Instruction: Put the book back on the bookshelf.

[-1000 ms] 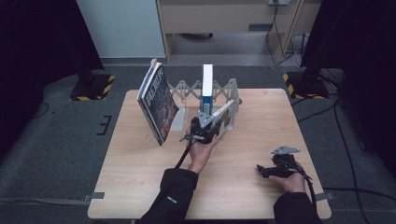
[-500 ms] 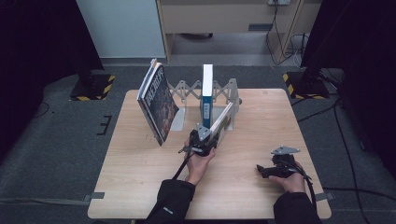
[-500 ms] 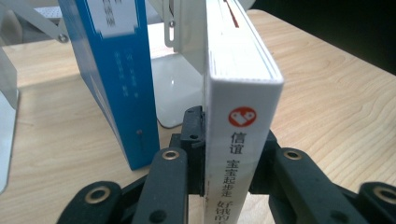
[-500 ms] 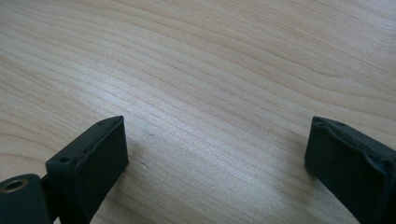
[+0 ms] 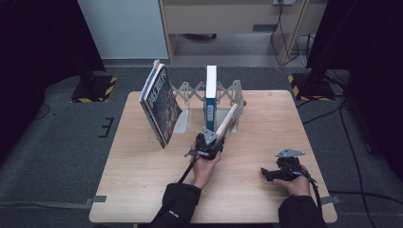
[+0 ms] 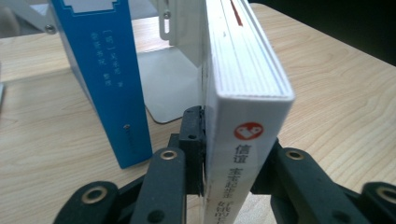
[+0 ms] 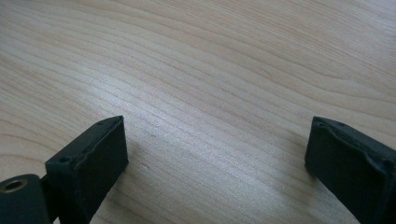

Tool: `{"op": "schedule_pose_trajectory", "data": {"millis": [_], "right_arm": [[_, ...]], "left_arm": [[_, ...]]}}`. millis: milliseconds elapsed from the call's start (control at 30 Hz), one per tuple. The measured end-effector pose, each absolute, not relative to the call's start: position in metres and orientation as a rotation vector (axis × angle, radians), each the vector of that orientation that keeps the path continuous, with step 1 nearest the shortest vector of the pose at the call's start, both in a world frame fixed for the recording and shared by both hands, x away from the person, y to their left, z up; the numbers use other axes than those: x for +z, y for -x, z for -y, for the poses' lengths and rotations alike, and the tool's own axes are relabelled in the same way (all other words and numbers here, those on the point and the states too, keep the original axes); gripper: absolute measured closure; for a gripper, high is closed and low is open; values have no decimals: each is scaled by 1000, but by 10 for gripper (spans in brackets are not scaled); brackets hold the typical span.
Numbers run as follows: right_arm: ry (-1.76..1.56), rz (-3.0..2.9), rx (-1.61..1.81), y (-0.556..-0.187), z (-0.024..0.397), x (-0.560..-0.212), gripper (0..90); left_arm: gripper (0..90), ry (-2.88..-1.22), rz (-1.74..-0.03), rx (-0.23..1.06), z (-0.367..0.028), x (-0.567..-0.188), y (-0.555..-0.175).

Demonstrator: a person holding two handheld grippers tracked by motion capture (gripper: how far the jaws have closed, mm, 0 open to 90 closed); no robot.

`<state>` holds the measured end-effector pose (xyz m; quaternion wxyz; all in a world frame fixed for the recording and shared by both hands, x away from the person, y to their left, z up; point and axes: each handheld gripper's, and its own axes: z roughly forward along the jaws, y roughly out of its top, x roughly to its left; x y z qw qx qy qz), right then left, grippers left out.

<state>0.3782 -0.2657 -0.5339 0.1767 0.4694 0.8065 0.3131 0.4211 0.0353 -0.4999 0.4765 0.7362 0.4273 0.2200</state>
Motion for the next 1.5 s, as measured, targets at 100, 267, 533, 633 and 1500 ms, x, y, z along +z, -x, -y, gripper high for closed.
{"op": "schedule_pose_trajectory", "data": {"millis": [100,267,533,633,1500], "right_arm": [[-1329,-2285,887,-378,266,-534,60],[-1329,-2286,888,-378,266,-534,59],[-1331,-2271,898,-377,266,-535,56],[-1329,-2270,900,-377,266,-535,53],[-1332,-2264,906,-377,265,-536,45]], "left_arm": [[668,-1795,-1019,514,-39,-500,-419],[646,-1803,-980,495,-50,-496,-407],[716,-1833,-981,479,-57,-492,-403],[716,-1827,-982,480,-53,-492,-404],[637,-1904,-950,473,-7,-483,-449]]}}
